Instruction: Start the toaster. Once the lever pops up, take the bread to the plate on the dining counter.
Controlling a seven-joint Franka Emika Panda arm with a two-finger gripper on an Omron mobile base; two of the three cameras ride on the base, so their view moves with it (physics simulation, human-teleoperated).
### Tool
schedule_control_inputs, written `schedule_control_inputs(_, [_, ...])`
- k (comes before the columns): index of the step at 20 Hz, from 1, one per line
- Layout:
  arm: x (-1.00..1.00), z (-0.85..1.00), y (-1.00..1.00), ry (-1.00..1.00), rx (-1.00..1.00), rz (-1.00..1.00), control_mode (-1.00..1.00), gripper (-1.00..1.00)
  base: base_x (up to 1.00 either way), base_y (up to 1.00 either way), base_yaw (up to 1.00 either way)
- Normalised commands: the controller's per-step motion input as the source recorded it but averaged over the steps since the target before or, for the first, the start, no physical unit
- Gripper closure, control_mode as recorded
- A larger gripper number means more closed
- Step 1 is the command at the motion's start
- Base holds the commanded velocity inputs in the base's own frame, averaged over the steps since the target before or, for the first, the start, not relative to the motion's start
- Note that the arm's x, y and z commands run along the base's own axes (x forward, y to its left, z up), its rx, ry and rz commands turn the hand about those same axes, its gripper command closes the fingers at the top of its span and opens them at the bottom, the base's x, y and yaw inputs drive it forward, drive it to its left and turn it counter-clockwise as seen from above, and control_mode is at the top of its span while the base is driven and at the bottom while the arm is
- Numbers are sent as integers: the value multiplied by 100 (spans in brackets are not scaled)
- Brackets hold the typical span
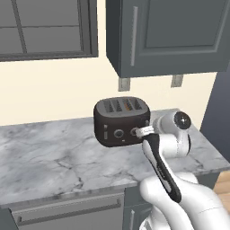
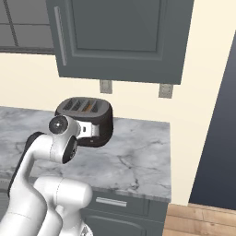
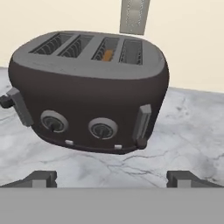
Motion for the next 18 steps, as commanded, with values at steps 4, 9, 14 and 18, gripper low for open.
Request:
schedule_control_inputs(4, [-37, 45, 0, -10, 0, 0, -100, -100, 0, 0, 0])
schedule_control_inputs(9, [-27, 55, 0, -9, 0, 0, -100, -100, 0, 0, 0])
schedule_control_inputs(14, [-20, 51, 1, -4, 0, -3, -100, -100, 0, 0, 0])
schedule_control_inputs(18, [0, 31, 17, -8, 0, -7, -100, -100, 0, 0, 0])
